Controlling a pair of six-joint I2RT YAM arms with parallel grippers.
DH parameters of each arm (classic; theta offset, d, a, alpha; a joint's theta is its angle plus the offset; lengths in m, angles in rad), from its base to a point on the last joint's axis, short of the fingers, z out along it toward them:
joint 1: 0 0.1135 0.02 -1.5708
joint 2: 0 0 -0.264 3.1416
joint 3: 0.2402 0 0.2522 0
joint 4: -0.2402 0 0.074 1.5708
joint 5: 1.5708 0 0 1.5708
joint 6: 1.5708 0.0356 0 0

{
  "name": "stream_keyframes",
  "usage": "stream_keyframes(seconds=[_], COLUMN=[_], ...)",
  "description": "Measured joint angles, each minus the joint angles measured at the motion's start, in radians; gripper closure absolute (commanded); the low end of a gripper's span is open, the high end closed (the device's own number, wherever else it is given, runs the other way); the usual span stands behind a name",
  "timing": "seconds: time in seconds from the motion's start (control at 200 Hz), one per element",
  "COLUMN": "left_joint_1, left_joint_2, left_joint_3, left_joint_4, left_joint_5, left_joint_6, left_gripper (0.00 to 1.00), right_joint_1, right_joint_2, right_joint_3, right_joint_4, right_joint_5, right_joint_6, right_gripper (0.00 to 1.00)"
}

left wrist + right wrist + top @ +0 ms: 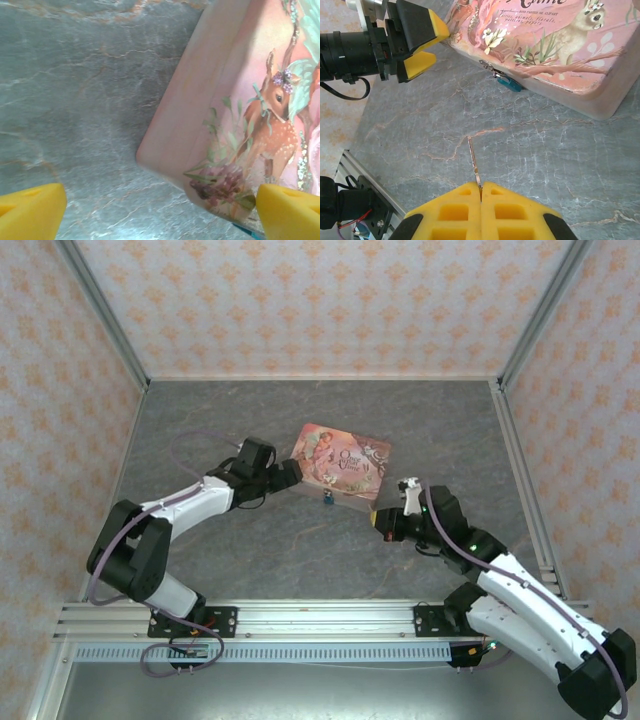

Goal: Unlock a padlock with a key

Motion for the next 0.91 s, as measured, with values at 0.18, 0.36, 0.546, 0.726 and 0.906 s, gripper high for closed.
stream_keyframes(seconds=[0.18,0.36,0.546,0.726,0.906], left_joint_1=[0.010,0.010,-0.027,-0.115,-0.139], left_joint_2=[-0.106,-0.237,-0.261,-0.190,-0.090], left_joint_3=[-0.048,-0.150,-0.288,-0.327,-0.333], left_joint_4=[-0.006,0.101,0.246,0.377,0.507], left_joint_5=[-0.004,0.063,0.177,0.252,0.274], left_joint_6=[0.055,0.088,0.095,0.100,0.098], left_gripper=[0.00,0.00,0.01,0.05,0.08], right_joint_1=[0.000,0.000,0.000,-0.029,-0.108], right_joint_2=[0.002,0.035,0.129,0.294,0.464], right_joint_3=[-0.073,-0.108,-0.098,-0.053,-0.005], right_joint_4=[0.120,0.225,0.369,0.505,0.608], right_joint_5=[-0.035,-0.064,-0.095,-0.134,-0.174], right_joint_6=[0.013,0.043,0.073,0.103,0.135], right_gripper=[1.00,1.00,1.00,1.00,1.00])
